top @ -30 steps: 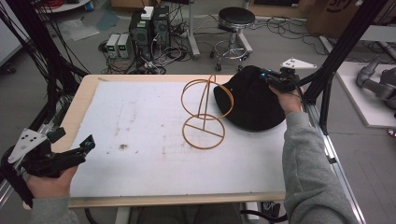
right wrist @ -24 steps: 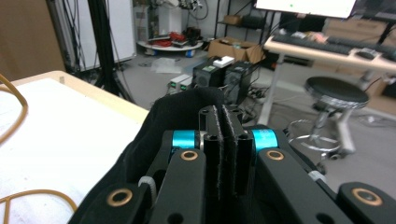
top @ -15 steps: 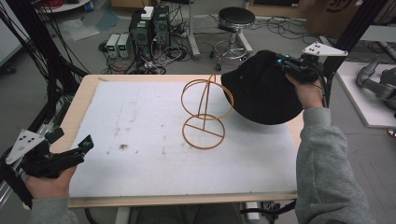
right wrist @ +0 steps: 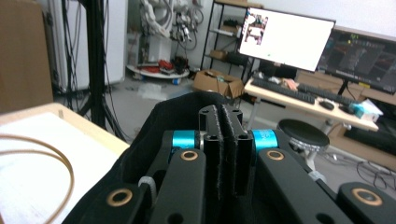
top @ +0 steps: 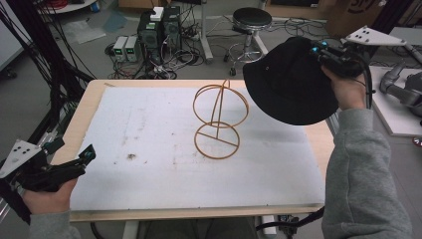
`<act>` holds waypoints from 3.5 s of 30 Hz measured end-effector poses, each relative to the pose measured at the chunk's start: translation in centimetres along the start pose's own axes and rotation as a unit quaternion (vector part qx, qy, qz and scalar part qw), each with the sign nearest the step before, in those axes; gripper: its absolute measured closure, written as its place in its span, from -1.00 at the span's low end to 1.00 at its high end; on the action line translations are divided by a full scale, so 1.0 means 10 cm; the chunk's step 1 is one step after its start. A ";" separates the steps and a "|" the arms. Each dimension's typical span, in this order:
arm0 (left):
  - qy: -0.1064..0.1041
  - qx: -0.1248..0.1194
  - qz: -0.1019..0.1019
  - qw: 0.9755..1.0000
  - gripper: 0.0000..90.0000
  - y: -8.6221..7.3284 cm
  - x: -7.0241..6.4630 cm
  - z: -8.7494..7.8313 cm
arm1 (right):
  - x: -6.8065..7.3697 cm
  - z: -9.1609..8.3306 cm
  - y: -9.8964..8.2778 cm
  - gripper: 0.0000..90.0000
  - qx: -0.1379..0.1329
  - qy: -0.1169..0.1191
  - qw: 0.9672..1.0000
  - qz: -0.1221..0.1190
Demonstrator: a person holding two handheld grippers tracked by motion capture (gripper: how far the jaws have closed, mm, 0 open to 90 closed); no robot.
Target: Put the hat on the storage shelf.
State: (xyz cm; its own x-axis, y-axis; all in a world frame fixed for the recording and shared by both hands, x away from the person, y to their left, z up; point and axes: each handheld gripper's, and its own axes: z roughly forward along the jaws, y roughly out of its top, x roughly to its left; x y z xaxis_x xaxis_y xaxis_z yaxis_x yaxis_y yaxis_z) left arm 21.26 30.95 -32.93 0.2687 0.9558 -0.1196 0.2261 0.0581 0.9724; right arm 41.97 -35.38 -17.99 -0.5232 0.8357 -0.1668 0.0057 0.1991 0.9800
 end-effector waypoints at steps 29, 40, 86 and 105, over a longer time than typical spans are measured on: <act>0.006 -0.001 -0.007 1.000 -0.91 -0.01 0.05 -0.05 | 0.55 0.04 0.62 0.96 -0.078 0.191 0.978 -0.014; 0.010 -0.005 -0.008 1.000 -0.91 -0.01 0.07 -0.13 | 0.98 0.46 0.60 0.96 -0.050 0.267 0.962 -0.025; 0.015 0.003 -0.012 1.000 -0.91 -0.06 0.11 -0.18 | 1.44 0.91 0.06 0.88 0.070 0.323 0.944 -0.004; 0.012 0.004 -0.011 1.000 -0.91 -0.06 0.09 -0.17 | 1.33 0.81 0.07 -0.75 0.080 0.251 0.964 0.039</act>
State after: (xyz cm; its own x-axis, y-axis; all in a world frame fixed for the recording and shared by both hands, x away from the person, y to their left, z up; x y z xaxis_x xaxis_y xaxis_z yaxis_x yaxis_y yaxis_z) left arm 19.78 32.29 -33.31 0.2417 0.9607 -0.1365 0.2397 0.0772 0.9678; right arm 41.93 -19.96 -20.46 -0.8621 0.5063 0.0198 0.1716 0.2550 0.9516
